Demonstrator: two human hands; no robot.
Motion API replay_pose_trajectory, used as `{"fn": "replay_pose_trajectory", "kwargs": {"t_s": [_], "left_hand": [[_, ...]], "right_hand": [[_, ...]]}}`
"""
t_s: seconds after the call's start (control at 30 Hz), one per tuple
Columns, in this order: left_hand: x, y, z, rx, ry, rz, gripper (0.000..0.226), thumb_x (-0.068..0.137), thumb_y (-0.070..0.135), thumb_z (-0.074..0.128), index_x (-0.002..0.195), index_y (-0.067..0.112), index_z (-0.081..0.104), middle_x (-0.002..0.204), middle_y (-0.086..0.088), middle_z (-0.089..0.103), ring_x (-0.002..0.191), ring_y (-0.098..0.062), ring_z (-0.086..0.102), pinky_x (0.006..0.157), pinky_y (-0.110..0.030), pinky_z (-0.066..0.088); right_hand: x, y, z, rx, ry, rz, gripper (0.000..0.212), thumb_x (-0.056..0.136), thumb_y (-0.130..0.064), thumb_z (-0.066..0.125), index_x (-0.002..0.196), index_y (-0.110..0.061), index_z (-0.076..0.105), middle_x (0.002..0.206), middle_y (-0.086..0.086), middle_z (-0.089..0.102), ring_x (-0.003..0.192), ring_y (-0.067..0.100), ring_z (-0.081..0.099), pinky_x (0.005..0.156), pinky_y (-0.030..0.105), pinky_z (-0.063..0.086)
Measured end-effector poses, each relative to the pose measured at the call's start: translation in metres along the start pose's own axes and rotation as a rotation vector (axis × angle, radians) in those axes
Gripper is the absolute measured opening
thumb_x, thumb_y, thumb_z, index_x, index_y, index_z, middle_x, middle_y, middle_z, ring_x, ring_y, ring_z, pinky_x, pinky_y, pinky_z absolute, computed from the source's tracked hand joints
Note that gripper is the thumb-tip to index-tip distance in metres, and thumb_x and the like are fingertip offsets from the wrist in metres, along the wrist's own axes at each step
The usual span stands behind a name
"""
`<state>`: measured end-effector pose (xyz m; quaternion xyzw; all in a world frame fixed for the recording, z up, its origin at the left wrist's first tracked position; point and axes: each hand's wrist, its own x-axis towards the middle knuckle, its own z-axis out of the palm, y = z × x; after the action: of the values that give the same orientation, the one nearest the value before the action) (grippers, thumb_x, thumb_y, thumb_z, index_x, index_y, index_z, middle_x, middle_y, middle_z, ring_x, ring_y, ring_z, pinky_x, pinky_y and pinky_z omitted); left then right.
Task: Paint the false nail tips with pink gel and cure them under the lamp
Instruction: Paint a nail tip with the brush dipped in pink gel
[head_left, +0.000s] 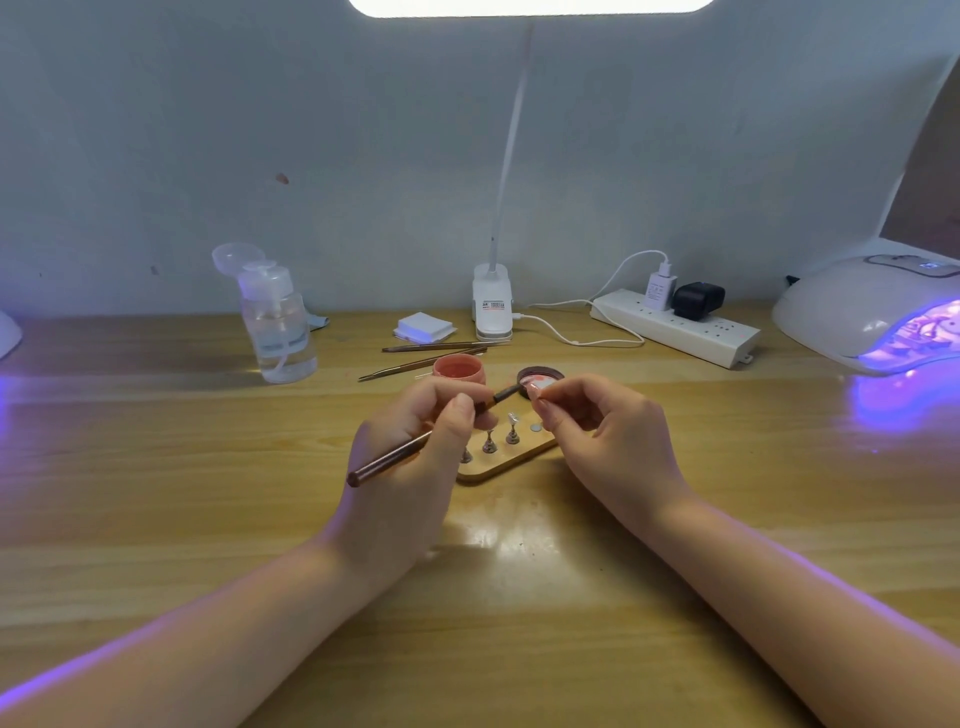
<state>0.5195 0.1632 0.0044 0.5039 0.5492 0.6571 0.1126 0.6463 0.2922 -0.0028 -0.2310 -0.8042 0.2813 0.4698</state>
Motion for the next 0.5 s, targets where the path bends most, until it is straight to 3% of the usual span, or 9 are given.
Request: {"fn": "replay_pose_trajectory", "kwargs": {"t_s": [0.13,0.27,0.4,0.5], "left_hand": [[-0.0001,-0.0011,0.0022,0.047,-0.058,-0.020,0.021,0.092,0.025,0.051,0.102,0.023,0.069,0.095,0.004,0.073,0.098,-0.017,0.067,0.085,-0.034,0.054],[-0.0025,-0.0005,0.0008,0.060,-0.075,0.050,0.022,0.087,0.033,0.048,0.093,0.025,0.067,0.086,0.005,0.070,0.088,-0.014,0.066,0.076,-0.022,0.051],[-0.0019,-0.0007,0.0018,0.054,-0.054,0.033,0.021,0.092,0.031,0.050,0.102,0.024,0.067,0.099,0.006,0.072,0.101,-0.021,0.066,0.090,-0.042,0.052],[-0.0013,0.0009,0.0030,0.128,-0.080,0.053,0.023,0.088,0.038,0.049,0.097,0.029,0.069,0.092,0.009,0.071,0.095,-0.021,0.065,0.083,-0.043,0.052]], "right_hand": [[-0.0002,-0.0004,-0.0006,-0.008,-0.008,-0.005,0.009,0.084,-0.008,0.071,0.093,-0.009,0.072,0.078,0.000,0.070,0.071,0.012,0.065,0.066,0.025,0.052],[0.0000,-0.0007,-0.0002,-0.007,-0.016,-0.002,0.009,0.085,-0.011,0.070,0.094,-0.009,0.072,0.078,0.002,0.070,0.071,0.015,0.065,0.067,0.034,0.052],[0.0001,-0.0015,-0.0003,0.000,-0.005,0.001,0.009,0.085,-0.009,0.071,0.093,-0.009,0.072,0.078,0.002,0.070,0.071,0.015,0.065,0.068,0.034,0.052],[0.0001,-0.0018,-0.0003,-0.005,-0.009,0.004,0.010,0.085,-0.010,0.070,0.094,-0.008,0.073,0.079,0.002,0.070,0.071,0.013,0.065,0.068,0.034,0.052]]}}
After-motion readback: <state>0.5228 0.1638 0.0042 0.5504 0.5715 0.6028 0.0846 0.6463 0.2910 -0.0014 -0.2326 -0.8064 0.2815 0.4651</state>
